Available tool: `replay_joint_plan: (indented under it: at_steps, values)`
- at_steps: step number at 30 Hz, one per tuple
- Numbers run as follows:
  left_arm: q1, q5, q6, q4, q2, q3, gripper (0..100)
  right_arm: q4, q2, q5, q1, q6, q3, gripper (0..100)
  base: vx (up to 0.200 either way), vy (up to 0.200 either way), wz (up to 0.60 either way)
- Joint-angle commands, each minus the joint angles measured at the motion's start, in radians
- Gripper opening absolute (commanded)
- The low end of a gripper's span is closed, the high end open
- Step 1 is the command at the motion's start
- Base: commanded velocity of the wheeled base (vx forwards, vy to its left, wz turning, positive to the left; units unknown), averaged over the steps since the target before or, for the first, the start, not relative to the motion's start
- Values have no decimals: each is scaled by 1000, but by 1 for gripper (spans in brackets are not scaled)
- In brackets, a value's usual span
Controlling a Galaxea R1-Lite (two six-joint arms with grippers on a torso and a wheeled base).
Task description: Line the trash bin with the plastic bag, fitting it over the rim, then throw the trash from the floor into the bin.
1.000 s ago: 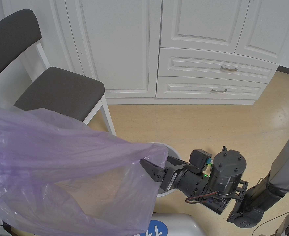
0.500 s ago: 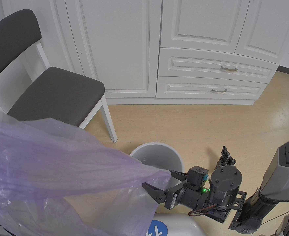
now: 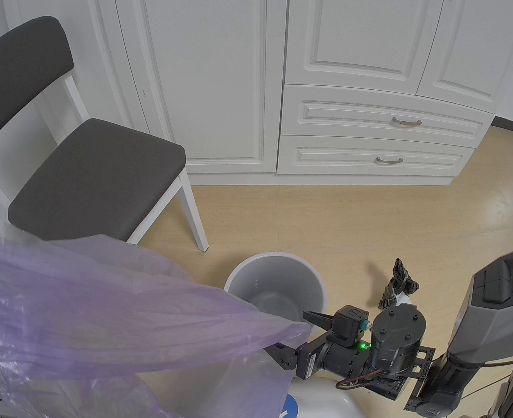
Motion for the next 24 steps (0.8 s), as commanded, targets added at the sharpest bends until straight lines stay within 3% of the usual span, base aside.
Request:
replay_joint_plan:
  at_steps: [1,14,15,24]
  values:
    - [0,0,0,0,2,1,0,-18,4,-1,-1,0,0,100,0,0,0]
    - [0,0,0,0,2,6,0,-18,-48,2,-6,-18,10,100,0,0,0]
    - [0,0,-2,0,2,6,0,-18,-55,2,-6,-17,10,0,0,0,0]
    - [26,0,-11,1,20,7,0,-18,-114,7,-17,-15,6,0,0,0,0]
